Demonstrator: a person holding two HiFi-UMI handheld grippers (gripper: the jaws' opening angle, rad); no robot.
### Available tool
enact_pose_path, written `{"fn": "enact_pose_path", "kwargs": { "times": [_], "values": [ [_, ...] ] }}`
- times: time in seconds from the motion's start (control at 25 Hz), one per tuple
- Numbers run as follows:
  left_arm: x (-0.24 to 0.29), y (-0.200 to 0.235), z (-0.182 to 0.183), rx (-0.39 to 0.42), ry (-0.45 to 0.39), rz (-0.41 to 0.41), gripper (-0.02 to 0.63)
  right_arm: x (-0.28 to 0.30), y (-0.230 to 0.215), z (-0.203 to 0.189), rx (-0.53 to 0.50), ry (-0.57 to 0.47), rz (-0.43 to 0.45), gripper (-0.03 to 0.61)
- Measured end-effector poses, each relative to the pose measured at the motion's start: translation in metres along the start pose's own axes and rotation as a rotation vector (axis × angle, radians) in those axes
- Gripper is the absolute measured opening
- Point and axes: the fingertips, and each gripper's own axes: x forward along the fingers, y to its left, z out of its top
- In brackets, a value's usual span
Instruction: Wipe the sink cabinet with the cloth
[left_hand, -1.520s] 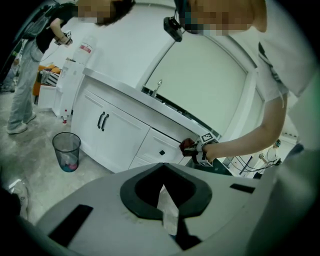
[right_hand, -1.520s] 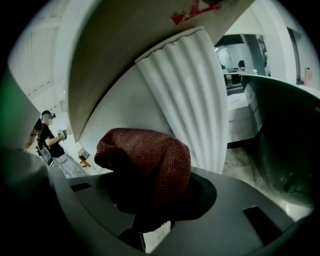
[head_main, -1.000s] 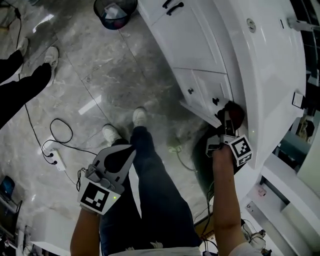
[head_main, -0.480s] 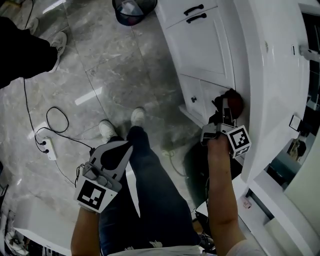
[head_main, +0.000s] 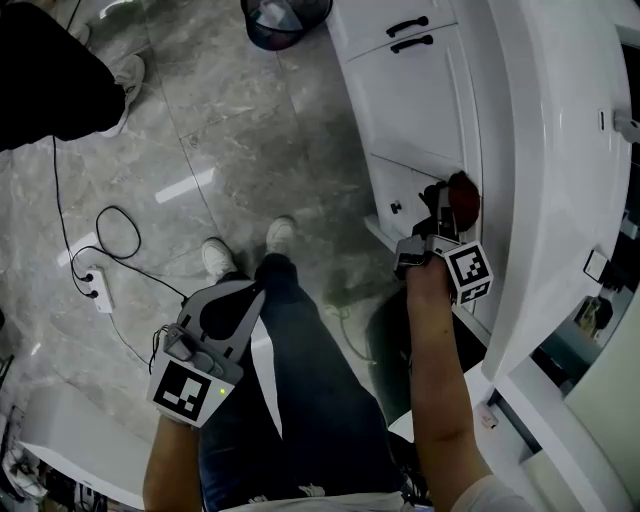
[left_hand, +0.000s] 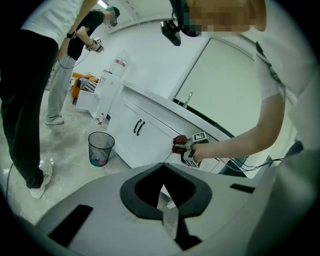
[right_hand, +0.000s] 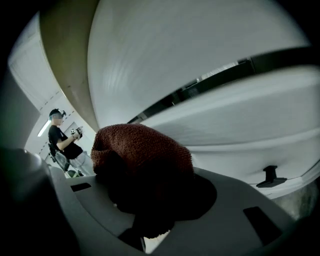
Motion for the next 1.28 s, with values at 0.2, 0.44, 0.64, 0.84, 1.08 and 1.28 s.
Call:
{"fn": "enact_pose_path", "kwargs": {
  "times": [0.2,0.44,0.64,0.84,1.08,1.28],
  "values": [
    [0.005,0.004,-0.003,0.003,0.006,0.017,0.011,0.021,-0.013,-0.018,0.05,0.017,-0.004,0.118],
    [0.018,0.008,-0.014,-0.004,0.018,0.026,0.011,0.039,-0.031,-0.039,0.055,0.04,0.004,0.118],
    [0.03,0.009,-0.025,-0.016,0.019,0.029,0.011,0.052,-0.056,-0.06,0.02,0.059,-0.002,0.12],
    [0.037,0.013,-0.035,-0.015,0.038,0.021,0.011,0.054,-0.08,-0.075,0.035,0.064,-0.026,0.118],
    [0.039,0.01,-0.045,-0.004,0.055,0.008,0.011,0.043,-0.106,-0.085,0.052,0.062,-0.041,0.118],
    [0.042,0.002,-0.053,0.02,0.091,-0.019,0.011,0.031,-0.123,-0.088,0.057,0.057,-0.055,0.119]
  ]
}}
